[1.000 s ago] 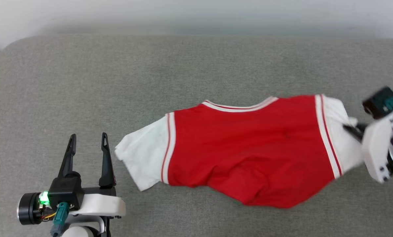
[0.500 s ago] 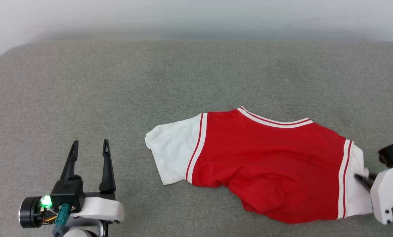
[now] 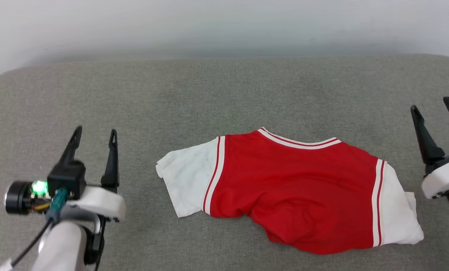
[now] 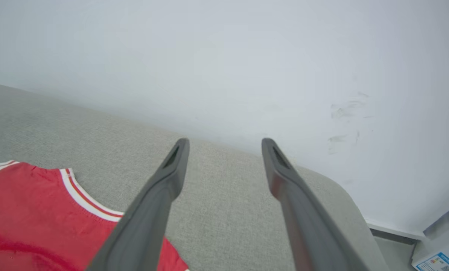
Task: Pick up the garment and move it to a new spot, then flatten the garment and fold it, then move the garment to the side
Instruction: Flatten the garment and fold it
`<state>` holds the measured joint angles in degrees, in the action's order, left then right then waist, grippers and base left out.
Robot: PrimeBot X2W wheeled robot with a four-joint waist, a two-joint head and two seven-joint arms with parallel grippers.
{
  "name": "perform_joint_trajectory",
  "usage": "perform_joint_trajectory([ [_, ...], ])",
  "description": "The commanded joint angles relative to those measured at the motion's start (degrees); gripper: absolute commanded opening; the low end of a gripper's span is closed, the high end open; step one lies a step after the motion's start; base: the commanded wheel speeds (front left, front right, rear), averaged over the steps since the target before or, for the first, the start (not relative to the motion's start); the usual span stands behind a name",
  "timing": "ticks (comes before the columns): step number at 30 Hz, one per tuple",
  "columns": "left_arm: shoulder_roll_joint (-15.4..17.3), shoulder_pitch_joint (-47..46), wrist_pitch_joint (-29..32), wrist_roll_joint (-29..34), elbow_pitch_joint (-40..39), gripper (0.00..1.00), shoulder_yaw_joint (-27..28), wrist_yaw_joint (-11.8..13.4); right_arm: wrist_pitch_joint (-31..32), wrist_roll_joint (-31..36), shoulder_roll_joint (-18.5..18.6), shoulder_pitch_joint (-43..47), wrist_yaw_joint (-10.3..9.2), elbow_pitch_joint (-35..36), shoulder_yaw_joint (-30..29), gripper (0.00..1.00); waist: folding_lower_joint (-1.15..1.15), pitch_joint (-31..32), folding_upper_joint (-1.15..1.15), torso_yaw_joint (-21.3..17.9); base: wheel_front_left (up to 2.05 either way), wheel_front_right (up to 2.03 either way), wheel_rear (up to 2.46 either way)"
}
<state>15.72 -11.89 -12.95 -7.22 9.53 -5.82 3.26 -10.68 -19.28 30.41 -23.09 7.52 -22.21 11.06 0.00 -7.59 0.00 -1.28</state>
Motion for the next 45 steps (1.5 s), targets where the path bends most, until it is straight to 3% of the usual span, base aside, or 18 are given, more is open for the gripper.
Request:
perform_joint_trajectory([
  [1,0.80,-2.07,0.94,-0.11,0.80,1.00,-0.34,-0.95,-1.27,2.50,-2.59,1.57,-0.06,2.41,-2.65,1.00,0.00,-0.26,0.00,-0.26,0.00,0.00,0.00],
  [8,4.17,-13.95,7.98,-0.27,5.41,1.00,-2.72,-6.43,-3.92,12.63,-15.07,9.54,-0.06,16.92,-10.68,1.00,0.00,-2.12,0.00,-1.18,0.00,0.00,0.00],
  [16,8.41,-27.43,20.01,-1.85,8.71,1.00,-8.79,-10.30,-4.39,16.78,-22.54,16.21,-0.05,25.23,-13.03,1.00,0.00,-4.50,0.00,-2.11,0.00,0.00,0.00],
  [19,10.57,-31.70,27.07,-5.49,9.74,1.00,-14.21,-10.59,-4.48,17.53,-23.58,17.17,-0.06,26.72,-12.96,1.00,0.00,-5.36,0.00,-2.61,0.00,0.00,0.00],
  [25,17.31,-39.26,42.70,-19.26,8.87,1.00,-28.58,-10.61,-4.48,17.84,-25.16,17.28,-0.06,28.38,-13.57,1.00,0.00,-7.54,0.00,-3.57,0.00,0.00,0.00],
  [31,21.62,-44.51,56.06,-31.42,8.57,1.00,-38.25,-10.63,-4.50,18.56,-25.81,15.61,-0.05,28.84,-12.77,1.00,0.00,-10.05,0.00,-4.71,0.00,0.00,0.00],
  [39,25.52,-47.67,66.05,-39.99,7.32,1.00,-49.76,-10.63,-4.51,18.70,-26.18,12.98,-0.06,28.49,-11.16,1.00,0.00,-13.36,0.00,-6.76,0.00,0.00,0.00],
  [45,27.69,-47.21,67.20,-42.36,7.96,1.00,-57.36,-10.65,-4.51,18.36,-26.32,11.31,-0.05,27.88,-10.74,1.00,0.00,-15.13,0.00,-8.11,0.00,0.00,0.00],
])
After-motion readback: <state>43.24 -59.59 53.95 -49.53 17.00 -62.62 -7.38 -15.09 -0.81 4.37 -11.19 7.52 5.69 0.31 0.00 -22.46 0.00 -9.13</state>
